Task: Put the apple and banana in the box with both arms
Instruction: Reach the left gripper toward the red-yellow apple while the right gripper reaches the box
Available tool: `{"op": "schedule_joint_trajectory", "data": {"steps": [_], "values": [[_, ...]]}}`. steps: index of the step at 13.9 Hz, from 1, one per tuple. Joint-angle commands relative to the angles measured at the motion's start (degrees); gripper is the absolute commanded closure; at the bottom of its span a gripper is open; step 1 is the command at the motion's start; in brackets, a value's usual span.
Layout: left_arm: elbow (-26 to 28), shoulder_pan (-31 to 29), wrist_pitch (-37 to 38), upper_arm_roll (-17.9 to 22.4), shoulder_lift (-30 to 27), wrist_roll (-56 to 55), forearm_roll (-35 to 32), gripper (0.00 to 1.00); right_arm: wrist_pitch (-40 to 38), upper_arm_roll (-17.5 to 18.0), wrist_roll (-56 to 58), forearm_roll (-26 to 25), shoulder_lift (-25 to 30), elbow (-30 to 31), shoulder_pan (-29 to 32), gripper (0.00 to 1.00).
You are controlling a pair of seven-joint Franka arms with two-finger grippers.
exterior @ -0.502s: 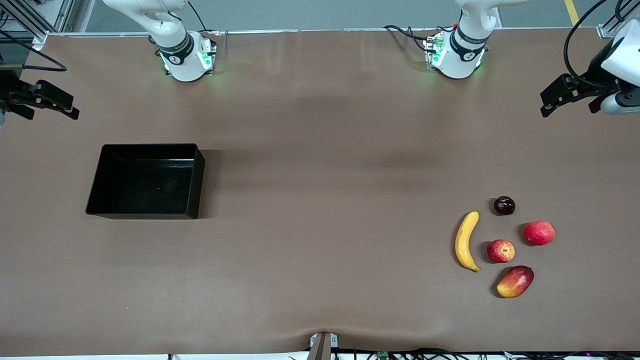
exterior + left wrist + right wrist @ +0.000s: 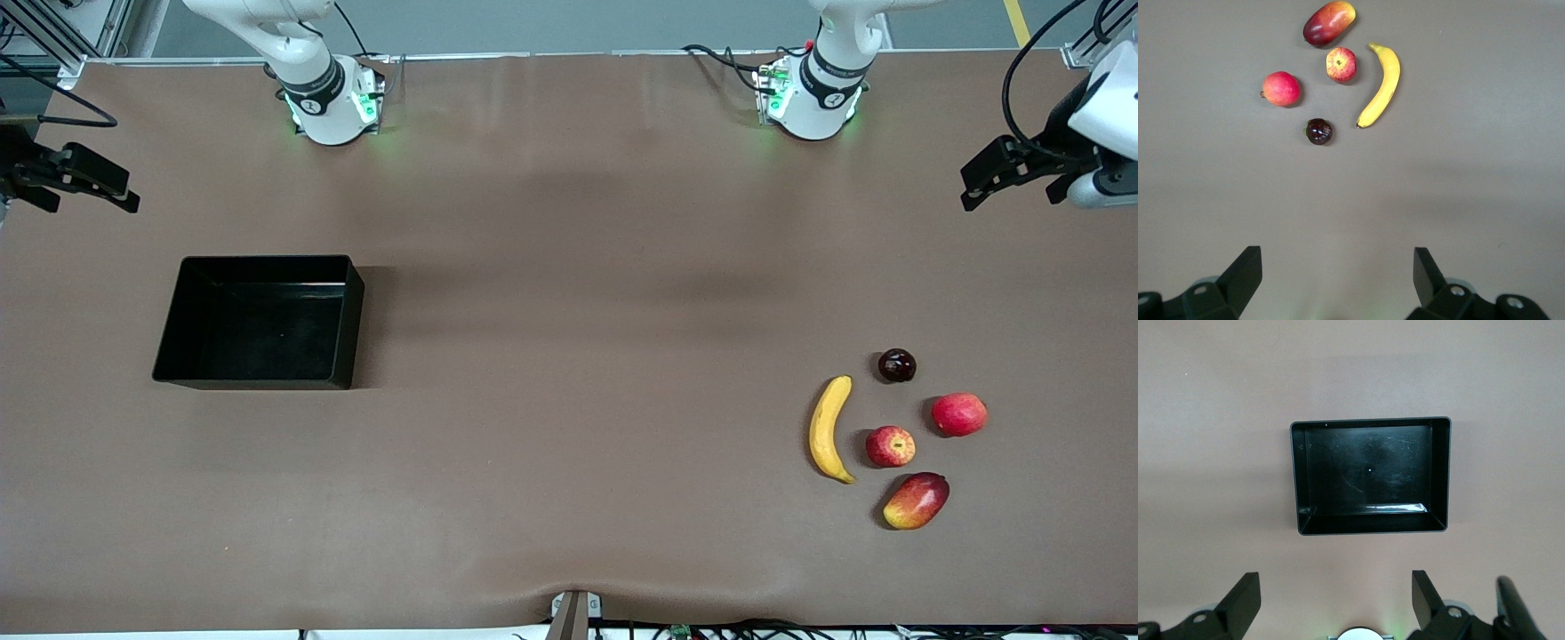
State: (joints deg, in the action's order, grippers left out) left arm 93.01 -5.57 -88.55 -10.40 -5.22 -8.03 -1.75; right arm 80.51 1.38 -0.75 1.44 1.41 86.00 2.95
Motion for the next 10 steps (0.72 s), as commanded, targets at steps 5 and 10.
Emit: {"op": "schedule_joint_trajectory", "data": {"steps": [5,10], "values": [[-3.4,-0.1,-8.5,0.0,14.2,-1.1,-6.0,0.0,0.0,0.5,-0.6,0.1,-3.3,-1.6,3.1,0.0],[-3.4,-2.3,-21.3,0.0,26.3,-13.5,-6.2,0.0,0.2,0.4,8.6,-0.6,-10.1,-1.5,7.1,0.0]]}}
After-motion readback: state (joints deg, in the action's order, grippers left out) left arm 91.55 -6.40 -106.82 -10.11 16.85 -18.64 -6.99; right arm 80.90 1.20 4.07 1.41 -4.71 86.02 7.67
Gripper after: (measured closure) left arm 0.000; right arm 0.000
